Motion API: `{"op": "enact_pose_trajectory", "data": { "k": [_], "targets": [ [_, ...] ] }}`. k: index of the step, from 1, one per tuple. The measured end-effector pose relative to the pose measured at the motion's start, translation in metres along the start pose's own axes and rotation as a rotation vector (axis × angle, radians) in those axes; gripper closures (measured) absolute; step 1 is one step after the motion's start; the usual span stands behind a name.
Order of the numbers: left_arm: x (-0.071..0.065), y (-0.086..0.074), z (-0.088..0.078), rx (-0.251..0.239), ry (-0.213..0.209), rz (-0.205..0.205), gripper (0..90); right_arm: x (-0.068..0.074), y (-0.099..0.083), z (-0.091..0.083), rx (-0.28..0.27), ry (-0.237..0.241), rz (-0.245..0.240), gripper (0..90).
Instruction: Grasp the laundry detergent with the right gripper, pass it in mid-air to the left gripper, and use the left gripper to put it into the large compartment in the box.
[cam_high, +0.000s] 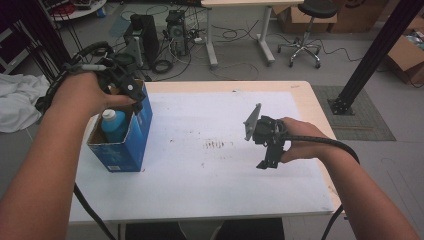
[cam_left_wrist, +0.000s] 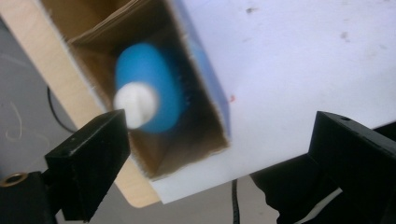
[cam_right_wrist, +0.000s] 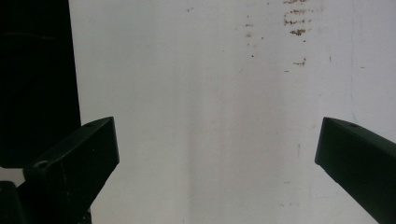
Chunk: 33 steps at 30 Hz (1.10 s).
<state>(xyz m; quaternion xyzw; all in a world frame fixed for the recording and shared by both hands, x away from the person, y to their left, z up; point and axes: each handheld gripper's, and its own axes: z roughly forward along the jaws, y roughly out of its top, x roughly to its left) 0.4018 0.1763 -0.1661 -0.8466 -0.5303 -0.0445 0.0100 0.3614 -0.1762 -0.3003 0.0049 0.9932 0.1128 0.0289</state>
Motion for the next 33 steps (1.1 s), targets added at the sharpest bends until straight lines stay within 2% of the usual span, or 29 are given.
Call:
{"op": "enact_pose_trajectory", "data": {
  "k": [6,7,9,18,22,23,24,25,26,27,29,31,33],
  "targets": [
    [-0.023,0.005,-0.004,-0.004,-0.018,0.136,0.2,0.0,-0.001,-0.001,0.0,0.0,0.005,0.0],
    [-0.028,0.006,-0.005,-0.01,-0.012,0.169,0.2,0.0,-0.001,-0.001,0.0,0.0,0.006,0.0],
    [-0.036,0.007,-0.004,-0.003,-0.034,0.235,0.2,0.0,-0.002,-0.002,0.002,-0.001,0.006,0.0],
    [-0.059,0.012,-0.003,-0.028,-0.058,0.43,0.1,-0.001,-0.002,-0.007,0.02,-0.005,0.012,0.0],
    [-0.072,0.011,0.0,-0.03,-0.032,0.564,0.1,-0.001,-0.003,-0.009,0.029,-0.006,0.019,0.0],
    [-0.076,0.01,0.002,-0.035,-0.037,0.609,0.1,-0.001,-0.003,-0.009,0.03,-0.005,0.021,0.0],
    [-0.079,0.01,0.003,-0.035,-0.046,0.636,0.1,-0.001,-0.003,-0.009,0.031,-0.006,0.023,0.0],
    [-0.083,0.009,0.005,-0.029,-0.053,0.685,0.1,-0.001,-0.003,-0.009,0.033,-0.003,0.022,0.0],
    [-0.086,0.008,0.007,-0.023,-0.05,0.718,0.1,-0.002,-0.003,-0.009,0.04,-0.002,0.019,0.0],
    [-0.091,0.007,0.011,-0.008,-0.046,0.775,0.1,-0.002,-0.003,-0.009,0.043,-0.003,0.017,0.0],
    [-0.098,0.006,0.018,0.027,-0.043,0.852,0.1,-0.002,-0.003,-0.01,0.048,-0.003,0.019,0.0],
    [-0.106,0.005,0.025,0.058,-0.027,0.901,0.1,-0.003,-0.002,-0.011,0.047,-0.004,0.022,0.0],
    [-0.113,0.005,0.031,0.089,-0.013,0.926,0.1,-0.004,-0.002,-0.012,0.049,-0.005,0.019,0.0]
  ]
}}
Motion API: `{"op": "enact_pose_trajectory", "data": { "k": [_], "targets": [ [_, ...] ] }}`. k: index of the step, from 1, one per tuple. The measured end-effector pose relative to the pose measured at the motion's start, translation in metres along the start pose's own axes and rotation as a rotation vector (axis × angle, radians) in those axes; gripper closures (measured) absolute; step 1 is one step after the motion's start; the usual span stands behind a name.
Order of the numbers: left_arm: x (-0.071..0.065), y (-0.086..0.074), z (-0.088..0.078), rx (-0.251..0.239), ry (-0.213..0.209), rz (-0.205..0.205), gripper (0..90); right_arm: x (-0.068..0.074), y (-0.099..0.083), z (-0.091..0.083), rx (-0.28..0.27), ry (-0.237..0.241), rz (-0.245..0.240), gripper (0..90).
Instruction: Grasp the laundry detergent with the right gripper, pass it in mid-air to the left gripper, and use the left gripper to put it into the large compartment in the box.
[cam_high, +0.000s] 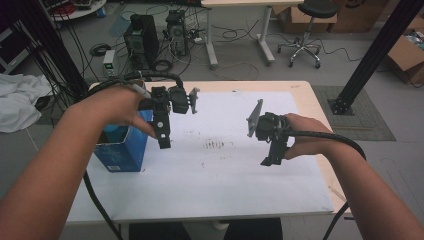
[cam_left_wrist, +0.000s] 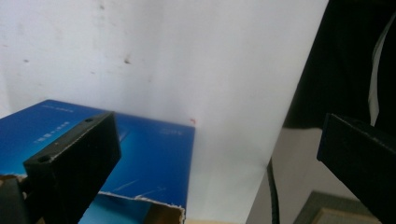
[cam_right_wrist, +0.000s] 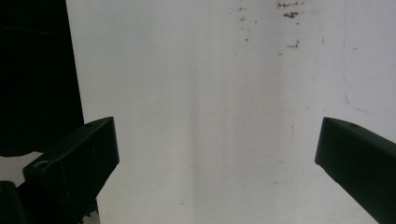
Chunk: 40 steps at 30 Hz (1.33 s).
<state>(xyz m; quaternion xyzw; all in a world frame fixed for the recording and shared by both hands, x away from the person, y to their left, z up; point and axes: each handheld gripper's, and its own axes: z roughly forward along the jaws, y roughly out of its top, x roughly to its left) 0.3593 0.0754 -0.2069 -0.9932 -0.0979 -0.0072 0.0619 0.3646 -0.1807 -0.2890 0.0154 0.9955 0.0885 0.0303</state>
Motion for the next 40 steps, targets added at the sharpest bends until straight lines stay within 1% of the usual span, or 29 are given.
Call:
{"op": "enact_pose_trajectory", "data": {
  "k": [2,3,4,8,11,13,16,17,21,26,30,40],
  "targets": [
    [-0.004,0.005,0.004,-0.002,-0.016,0.037,0.1,0.0,0.0,0.0,0.003,0.0,-0.003,0.0],
    [-0.005,0.006,0.005,-0.007,-0.019,0.044,0.1,-0.001,0.001,0.0,0.003,0.001,-0.004,0.0],
    [-0.007,0.009,0.006,-0.008,-0.024,0.066,0.1,-0.001,0.001,0.0,0.003,0.001,-0.004,0.0],
    [-0.013,0.016,0.008,-0.024,-0.031,0.103,0.1,-0.001,0.0,0.0,0.007,0.0,-0.005,0.0],
    [-0.016,0.02,0.007,-0.038,-0.029,0.122,0.1,-0.002,-0.001,-0.001,0.007,0.002,0.002,0.0],
    [-0.018,0.022,0.008,-0.047,-0.037,0.134,0.1,-0.001,-0.001,0.0,0.009,0.002,0.002,0.0],
    [-0.019,0.024,0.008,-0.048,-0.042,0.141,0.1,0.0,0.0,-0.001,0.013,0.002,0.003,0.0],
    [-0.02,0.025,0.009,-0.049,-0.04,0.139,0.1,0.0,0.0,-0.001,0.013,0.001,-0.003,0.0],
    [-0.021,0.025,0.008,-0.051,-0.036,0.142,0.1,0.001,0.0,-0.003,0.013,0.0,0.001,0.0],
    [-0.021,0.024,0.007,-0.065,-0.038,0.136,0.1,0.002,0.0,-0.004,0.017,-0.002,0.001,0.0],
    [-0.02,0.023,0.007,-0.065,-0.034,0.133,0.1,0.002,-0.001,-0.004,0.016,0.0,0.002,0.0],
    [-0.019,0.021,0.007,-0.071,-0.039,0.127,0.1,0.002,-0.002,-0.004,0.009,0.0,0.006,0.0]
  ]
}}
